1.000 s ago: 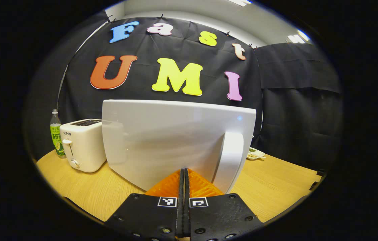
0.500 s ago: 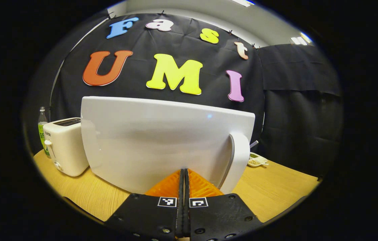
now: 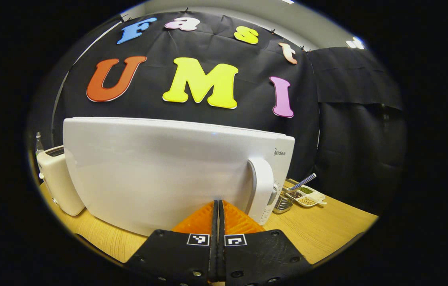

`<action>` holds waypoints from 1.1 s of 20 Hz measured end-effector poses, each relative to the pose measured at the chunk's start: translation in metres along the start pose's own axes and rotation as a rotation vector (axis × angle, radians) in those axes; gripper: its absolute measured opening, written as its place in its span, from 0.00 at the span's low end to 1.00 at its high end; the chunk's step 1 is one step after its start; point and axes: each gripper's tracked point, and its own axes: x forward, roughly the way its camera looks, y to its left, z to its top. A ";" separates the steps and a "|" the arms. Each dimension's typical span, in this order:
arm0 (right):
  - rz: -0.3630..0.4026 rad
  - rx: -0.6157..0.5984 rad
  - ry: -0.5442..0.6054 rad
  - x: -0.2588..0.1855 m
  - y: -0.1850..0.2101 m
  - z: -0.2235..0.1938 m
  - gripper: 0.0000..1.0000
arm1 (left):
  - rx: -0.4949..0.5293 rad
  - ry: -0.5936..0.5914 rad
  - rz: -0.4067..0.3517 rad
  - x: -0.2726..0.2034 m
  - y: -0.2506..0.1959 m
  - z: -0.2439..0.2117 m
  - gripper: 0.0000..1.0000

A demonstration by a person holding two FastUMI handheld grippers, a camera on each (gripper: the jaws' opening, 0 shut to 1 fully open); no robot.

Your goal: Open the microwave oven with the left hand, put the food in, and close the microwave oven.

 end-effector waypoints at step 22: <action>-0.065 0.037 0.128 -0.007 0.004 -0.038 1.00 | 0.006 0.098 0.162 -0.064 0.004 0.018 0.34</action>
